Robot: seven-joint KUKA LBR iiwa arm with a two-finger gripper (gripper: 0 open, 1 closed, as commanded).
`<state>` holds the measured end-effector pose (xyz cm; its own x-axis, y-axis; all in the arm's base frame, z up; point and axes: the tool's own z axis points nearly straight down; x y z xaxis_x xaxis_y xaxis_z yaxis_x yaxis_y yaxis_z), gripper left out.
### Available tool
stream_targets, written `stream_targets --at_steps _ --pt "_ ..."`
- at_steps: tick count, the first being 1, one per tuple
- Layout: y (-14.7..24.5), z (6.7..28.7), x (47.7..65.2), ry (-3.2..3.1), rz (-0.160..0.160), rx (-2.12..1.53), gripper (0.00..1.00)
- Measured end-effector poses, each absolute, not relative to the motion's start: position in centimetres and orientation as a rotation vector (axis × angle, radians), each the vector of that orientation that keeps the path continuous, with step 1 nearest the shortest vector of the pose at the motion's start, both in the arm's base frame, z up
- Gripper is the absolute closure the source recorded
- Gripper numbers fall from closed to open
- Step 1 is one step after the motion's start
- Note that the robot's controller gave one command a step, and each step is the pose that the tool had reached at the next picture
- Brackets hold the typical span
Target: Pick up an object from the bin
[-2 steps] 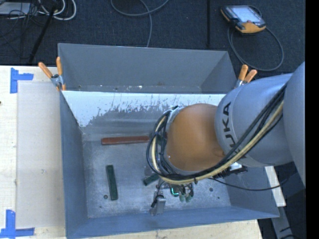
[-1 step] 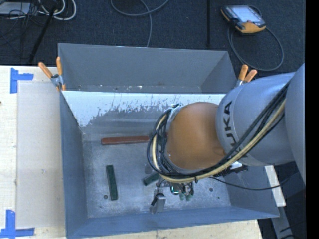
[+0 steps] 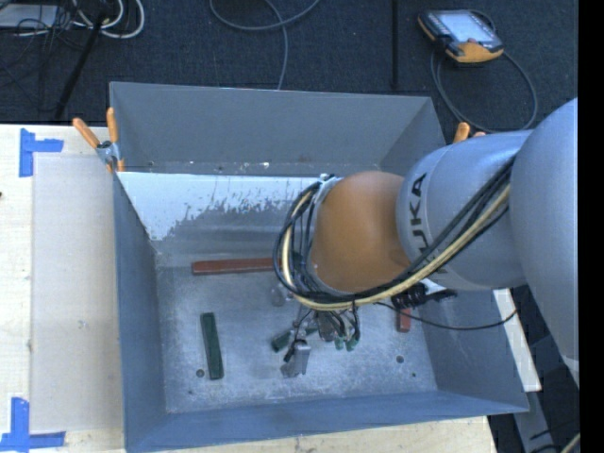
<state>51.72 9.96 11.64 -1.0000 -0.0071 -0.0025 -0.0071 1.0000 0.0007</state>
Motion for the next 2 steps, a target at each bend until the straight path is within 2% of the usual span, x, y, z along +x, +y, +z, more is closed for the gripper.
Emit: stream_targets --at_steps 1,2 --pt "8.7 7.5 51.6 3.137 -0.001 -0.074 0.00" --pt "5.3 7.0 53.3 3.118 0.000 -0.382 1.00"
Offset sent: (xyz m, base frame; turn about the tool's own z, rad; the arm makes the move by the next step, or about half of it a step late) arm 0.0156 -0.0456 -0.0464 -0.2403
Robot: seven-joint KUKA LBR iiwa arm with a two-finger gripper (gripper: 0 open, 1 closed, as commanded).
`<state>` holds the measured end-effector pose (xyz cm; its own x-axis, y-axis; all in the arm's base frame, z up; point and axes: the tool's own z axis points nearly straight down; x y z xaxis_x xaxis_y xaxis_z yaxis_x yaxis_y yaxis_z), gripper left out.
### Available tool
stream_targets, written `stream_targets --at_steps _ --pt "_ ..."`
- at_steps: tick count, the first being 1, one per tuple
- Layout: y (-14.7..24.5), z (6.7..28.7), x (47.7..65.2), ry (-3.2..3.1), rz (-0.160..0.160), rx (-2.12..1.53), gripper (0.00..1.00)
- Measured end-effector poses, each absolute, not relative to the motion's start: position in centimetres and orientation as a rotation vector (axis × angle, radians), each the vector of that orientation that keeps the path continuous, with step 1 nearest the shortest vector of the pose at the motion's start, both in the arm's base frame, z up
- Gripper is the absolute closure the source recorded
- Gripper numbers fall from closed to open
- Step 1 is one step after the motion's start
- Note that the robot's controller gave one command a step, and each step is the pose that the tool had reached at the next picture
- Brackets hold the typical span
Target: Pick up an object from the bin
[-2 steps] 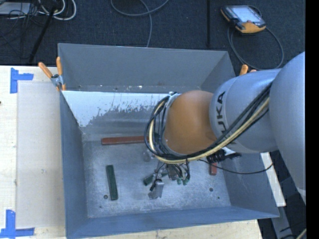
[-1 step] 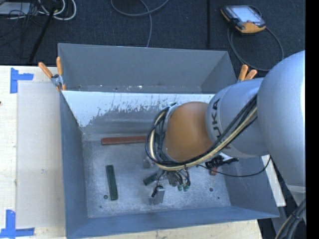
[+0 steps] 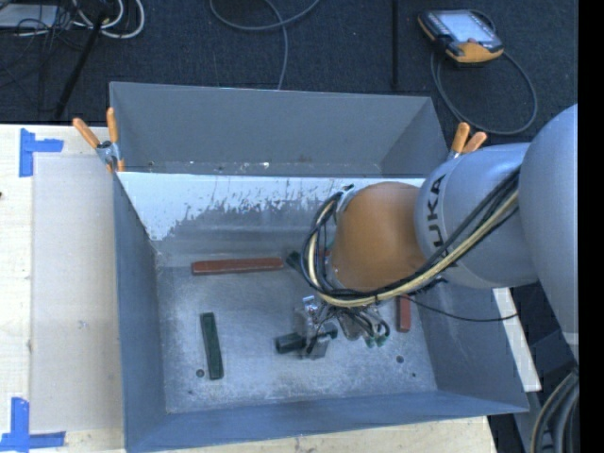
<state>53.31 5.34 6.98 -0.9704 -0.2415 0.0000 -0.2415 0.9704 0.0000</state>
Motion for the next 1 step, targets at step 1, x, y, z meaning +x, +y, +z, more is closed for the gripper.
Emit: stream_targets --at_steps 1 --pt "5.34 6.98 53.31 -3.118 0.000 0.381 1.00"
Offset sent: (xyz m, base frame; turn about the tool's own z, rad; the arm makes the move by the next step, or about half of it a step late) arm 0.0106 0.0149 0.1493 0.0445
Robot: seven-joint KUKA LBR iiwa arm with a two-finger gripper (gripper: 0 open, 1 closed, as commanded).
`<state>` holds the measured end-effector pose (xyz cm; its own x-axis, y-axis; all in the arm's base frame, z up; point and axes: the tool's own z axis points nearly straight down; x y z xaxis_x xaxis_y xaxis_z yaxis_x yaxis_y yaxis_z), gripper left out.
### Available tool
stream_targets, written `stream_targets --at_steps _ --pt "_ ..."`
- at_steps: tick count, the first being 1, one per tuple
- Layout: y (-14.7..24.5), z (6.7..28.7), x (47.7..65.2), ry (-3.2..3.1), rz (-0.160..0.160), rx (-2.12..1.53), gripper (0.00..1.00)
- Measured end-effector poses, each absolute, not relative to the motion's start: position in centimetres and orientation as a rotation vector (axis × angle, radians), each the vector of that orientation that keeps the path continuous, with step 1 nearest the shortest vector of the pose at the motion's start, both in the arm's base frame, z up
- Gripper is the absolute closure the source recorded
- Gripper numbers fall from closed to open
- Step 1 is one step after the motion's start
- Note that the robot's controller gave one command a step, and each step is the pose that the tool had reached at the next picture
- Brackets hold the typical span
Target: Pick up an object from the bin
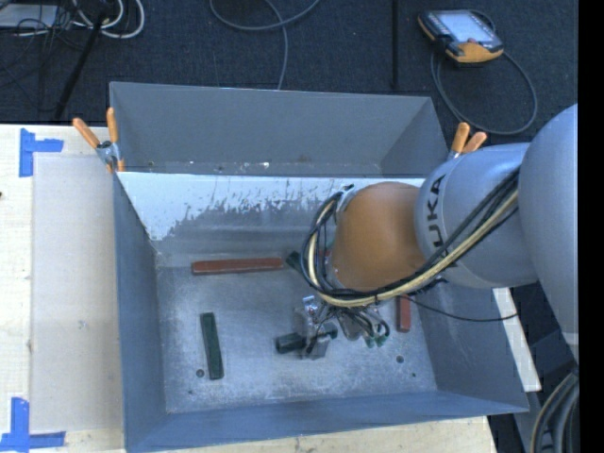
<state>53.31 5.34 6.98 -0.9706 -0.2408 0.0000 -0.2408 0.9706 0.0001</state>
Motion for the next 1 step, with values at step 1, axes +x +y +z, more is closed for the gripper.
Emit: stream_targets --at_steps 1 --pt "6.84 21.94 54.47 -3.129 -0.001 0.313 1.00"
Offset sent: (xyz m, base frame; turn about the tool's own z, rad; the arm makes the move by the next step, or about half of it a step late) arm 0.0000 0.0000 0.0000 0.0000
